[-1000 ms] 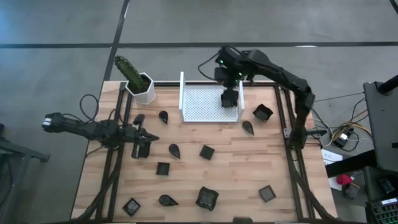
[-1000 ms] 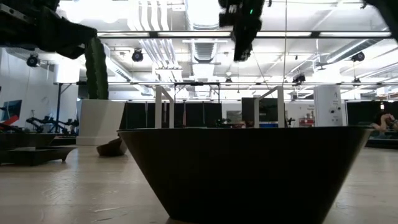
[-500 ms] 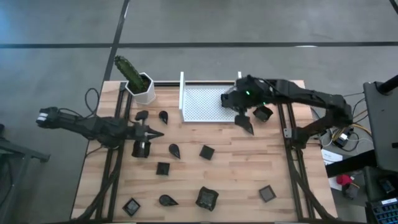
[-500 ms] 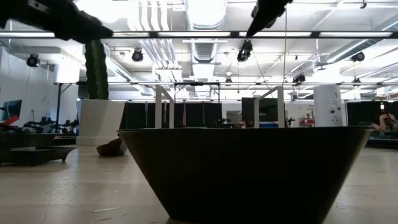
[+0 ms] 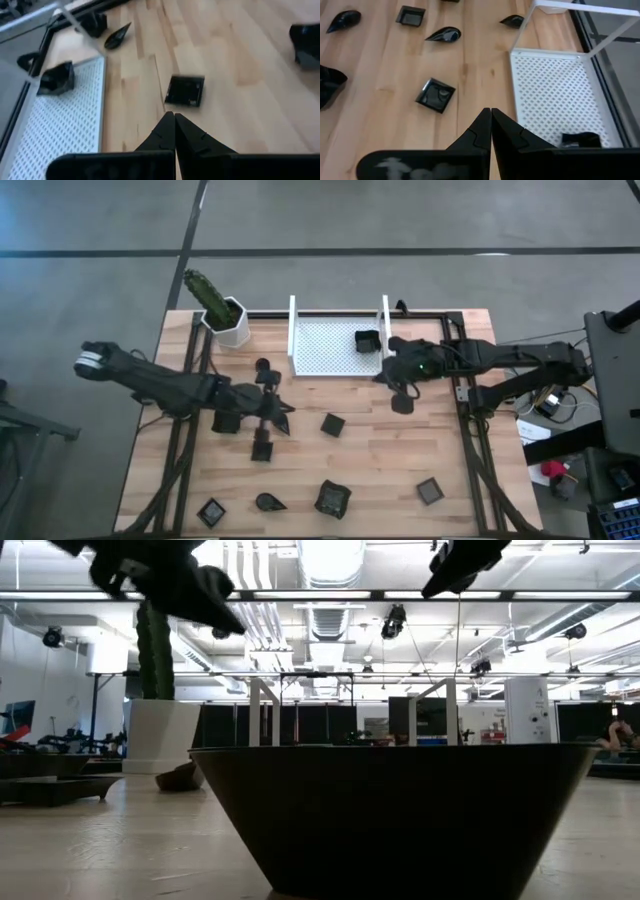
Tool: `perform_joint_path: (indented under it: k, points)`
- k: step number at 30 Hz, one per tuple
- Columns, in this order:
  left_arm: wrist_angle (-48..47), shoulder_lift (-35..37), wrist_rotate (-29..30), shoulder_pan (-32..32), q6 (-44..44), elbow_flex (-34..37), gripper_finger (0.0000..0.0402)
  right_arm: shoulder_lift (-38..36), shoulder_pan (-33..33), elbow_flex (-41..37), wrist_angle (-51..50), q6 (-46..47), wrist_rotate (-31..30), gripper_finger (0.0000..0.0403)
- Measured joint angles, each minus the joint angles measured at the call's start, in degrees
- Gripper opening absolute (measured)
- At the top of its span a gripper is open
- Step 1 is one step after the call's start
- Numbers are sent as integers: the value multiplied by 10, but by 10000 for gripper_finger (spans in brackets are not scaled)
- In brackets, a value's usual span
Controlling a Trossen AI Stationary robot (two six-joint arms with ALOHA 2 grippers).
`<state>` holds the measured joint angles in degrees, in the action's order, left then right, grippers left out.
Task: Pick & Place Mini shaped plates
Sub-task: Put the black square plate on the shelf
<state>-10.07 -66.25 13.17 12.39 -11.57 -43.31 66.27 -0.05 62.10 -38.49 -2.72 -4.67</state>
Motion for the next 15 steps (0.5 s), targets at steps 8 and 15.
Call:
perform_joint_path:
  k: [8, 15]
  points:
    - [-9, -107, 0, 5, 27, -65, 0, -6, 25, -68, 40, 19, 1, 8]
    - [-7, -160, 0, 5, 57, -94, 15, -5, 29, -94, 57, 32, 1, 8]
